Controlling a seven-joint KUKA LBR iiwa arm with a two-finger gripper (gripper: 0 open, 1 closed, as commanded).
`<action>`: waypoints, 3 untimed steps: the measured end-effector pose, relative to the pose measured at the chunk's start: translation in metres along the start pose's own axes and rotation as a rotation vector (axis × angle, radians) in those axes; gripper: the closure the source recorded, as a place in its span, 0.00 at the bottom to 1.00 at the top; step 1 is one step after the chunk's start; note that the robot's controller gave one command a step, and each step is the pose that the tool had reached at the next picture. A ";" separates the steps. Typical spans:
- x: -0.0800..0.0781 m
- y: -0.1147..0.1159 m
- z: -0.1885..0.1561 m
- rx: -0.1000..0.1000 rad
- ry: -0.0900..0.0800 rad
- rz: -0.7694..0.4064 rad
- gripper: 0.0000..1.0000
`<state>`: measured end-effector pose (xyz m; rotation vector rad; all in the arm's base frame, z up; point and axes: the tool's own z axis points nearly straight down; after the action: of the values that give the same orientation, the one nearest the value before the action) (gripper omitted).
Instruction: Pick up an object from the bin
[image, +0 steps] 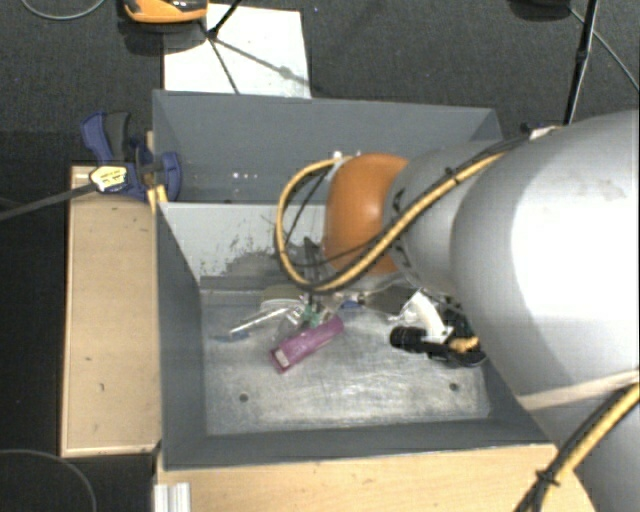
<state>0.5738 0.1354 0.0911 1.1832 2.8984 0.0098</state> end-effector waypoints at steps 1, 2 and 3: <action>0.041 0.036 0.019 0.004 -0.003 0.151 0.00; 0.040 0.037 0.017 0.000 -0.003 0.150 1.00; 0.039 0.038 -0.004 0.007 0.004 0.149 1.00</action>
Offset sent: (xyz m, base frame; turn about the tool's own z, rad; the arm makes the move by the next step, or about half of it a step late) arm -0.0068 0.0559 -0.0211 0.1506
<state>0.5725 0.1893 0.0953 1.3983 2.8087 0.0042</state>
